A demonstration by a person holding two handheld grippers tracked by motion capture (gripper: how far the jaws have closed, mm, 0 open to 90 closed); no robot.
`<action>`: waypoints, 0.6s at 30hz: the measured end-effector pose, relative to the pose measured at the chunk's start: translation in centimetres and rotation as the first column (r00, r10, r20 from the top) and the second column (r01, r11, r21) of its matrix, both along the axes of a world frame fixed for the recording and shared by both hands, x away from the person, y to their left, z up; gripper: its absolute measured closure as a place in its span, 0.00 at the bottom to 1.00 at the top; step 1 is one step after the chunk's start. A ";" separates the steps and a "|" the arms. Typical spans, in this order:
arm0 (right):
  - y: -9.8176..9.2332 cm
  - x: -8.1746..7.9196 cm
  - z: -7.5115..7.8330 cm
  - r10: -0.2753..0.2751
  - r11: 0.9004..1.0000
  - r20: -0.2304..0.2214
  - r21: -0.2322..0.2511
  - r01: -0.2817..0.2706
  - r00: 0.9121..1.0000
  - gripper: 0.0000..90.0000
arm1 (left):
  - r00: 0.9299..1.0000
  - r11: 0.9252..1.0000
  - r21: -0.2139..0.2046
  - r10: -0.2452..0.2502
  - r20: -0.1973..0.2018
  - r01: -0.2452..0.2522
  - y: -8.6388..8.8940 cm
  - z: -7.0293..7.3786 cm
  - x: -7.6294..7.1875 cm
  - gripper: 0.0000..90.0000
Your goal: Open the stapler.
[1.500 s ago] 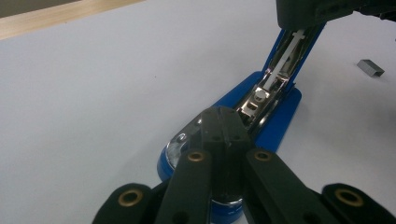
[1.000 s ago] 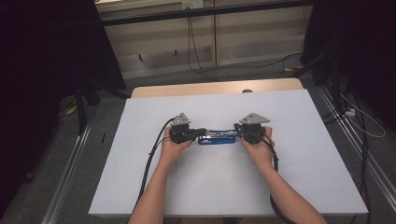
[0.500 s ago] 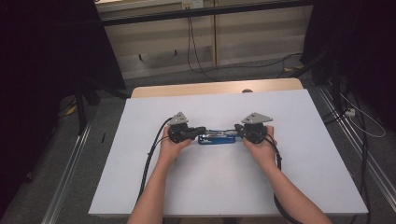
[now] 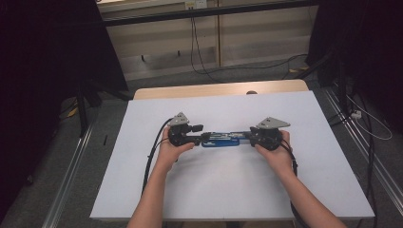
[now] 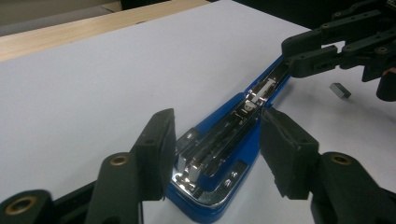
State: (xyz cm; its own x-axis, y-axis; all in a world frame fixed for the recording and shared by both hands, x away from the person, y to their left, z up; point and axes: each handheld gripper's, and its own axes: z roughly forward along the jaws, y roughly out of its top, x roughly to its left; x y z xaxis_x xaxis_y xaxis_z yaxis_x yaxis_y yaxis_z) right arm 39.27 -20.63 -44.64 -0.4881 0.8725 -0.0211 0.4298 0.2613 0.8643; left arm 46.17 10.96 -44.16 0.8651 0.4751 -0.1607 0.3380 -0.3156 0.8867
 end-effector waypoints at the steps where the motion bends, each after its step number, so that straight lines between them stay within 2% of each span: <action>1: -0.3 -0.1 0.1 0.000 1.000 -0.004 0.006 0.000 1.000 0.65 | 1.000 1.000 0.003 0.005 -0.002 -0.005 0.0 0.1 -0.1 0.48; 4: -1.1 -0.6 0.4 0.002 1.000 -0.021 0.007 -0.002 1.000 0.57 | 1.000 1.000 0.009 0.021 -0.015 -0.020 0.1 0.2 -0.2 0.39; 7: -2.0 -1.2 0.4 -0.019 1.000 -0.026 0.004 0.019 0.999 0.50 | 0.999 0.999 0.020 0.033 -0.024 -0.033 0.3 0.2 -0.2 0.34; 11: -3.1 -1.9 0.1 -0.038 0.999 -0.032 0.004 0.038 0.999 0.40 | 0.997 0.997 0.041 0.068 -0.033 -0.067 0.4 0.2 -0.3 0.23; 18: -4.4 -2.9 -0.1 -0.044 0.999 -0.049 0.021 0.045 0.998 0.30 | 0.996 0.995 0.073 0.076 -0.039 -0.073 0.6 0.5 -0.8 0.15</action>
State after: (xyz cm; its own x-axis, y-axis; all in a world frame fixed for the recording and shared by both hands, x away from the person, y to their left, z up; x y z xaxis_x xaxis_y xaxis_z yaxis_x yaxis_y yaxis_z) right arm 36.38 -25.00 -44.71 -0.4486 0.8935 0.0216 0.4823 0.2217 0.8475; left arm 45.35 11.54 -43.64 0.8204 0.5492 -0.1589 0.3986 -0.3501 0.8477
